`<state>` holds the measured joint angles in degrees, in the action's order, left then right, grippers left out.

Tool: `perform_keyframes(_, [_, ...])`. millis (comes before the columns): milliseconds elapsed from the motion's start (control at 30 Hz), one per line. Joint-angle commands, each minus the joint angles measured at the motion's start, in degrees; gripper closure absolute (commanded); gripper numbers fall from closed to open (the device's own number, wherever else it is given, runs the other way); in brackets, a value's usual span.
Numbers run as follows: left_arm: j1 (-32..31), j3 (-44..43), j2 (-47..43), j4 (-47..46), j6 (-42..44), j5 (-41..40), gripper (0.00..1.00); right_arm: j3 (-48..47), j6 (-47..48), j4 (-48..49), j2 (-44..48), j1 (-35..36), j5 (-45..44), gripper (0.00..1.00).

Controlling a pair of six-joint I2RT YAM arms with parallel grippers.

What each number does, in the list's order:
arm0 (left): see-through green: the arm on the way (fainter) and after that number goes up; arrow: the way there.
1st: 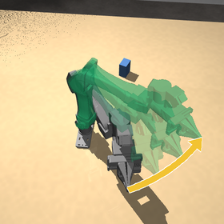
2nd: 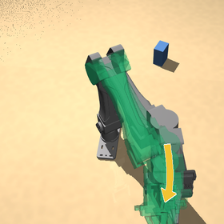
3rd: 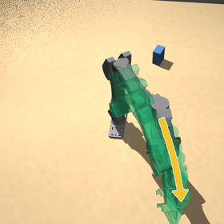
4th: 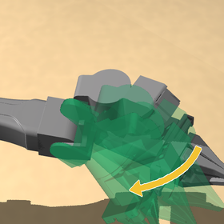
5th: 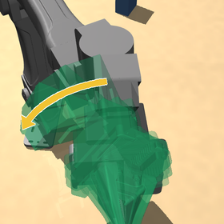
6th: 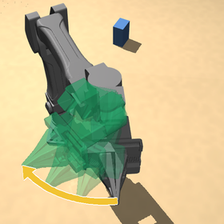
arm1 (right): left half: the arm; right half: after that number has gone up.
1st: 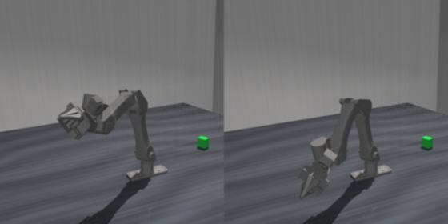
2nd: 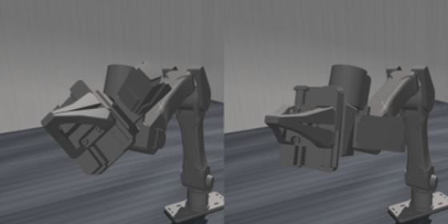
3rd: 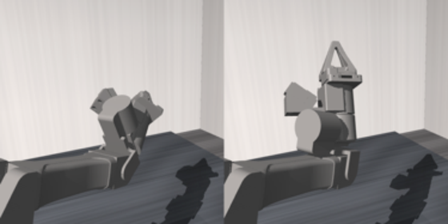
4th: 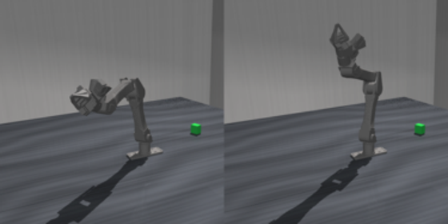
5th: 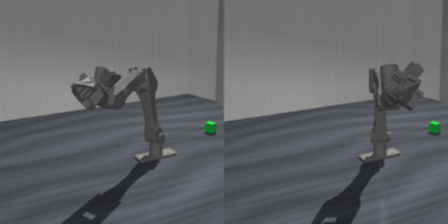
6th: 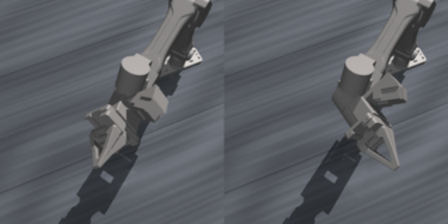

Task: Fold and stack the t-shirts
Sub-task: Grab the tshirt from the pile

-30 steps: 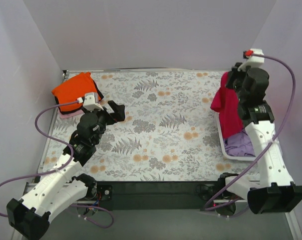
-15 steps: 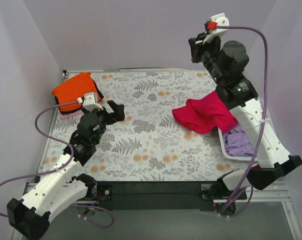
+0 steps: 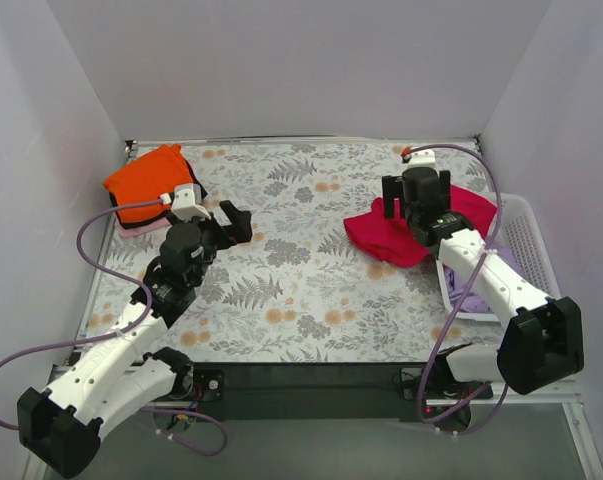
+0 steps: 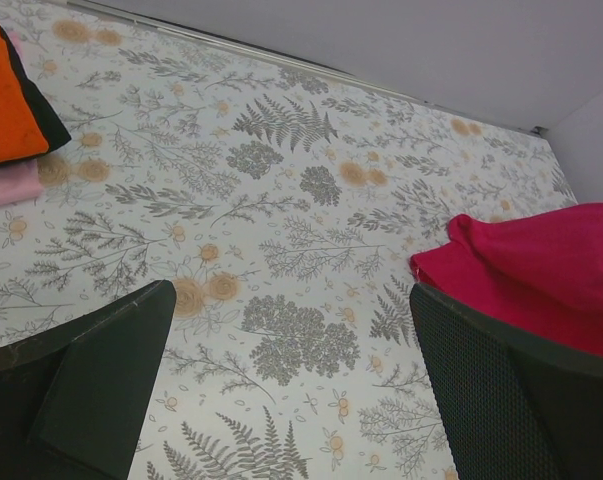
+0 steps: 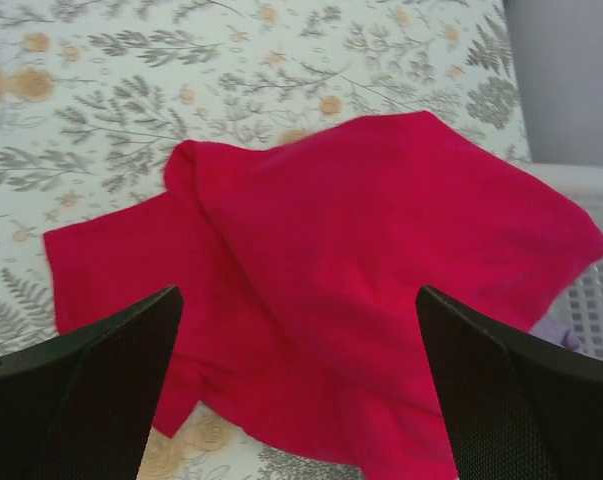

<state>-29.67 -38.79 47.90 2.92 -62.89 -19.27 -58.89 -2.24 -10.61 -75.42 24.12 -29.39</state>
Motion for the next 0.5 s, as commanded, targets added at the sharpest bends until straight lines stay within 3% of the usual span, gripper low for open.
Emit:
perform_keyframes(0, [0.5,0.6,-0.3,-0.4,0.1,0.4,0.02,1.5,-2.5,3.9,3.8,-3.1,-5.2,0.09])
perform_keyframes(133, [0.5,0.6,-0.4,-0.5,0.2,0.5,0.02,4.6,-3.9,3.9,3.2,-8.2,-3.5,0.09])
perform_keyframes(467, [0.5,0.6,0.0,-0.6,0.2,0.5,0.02,8.6,-5.8,3.1,2.6,-11.6,-0.3,0.11])
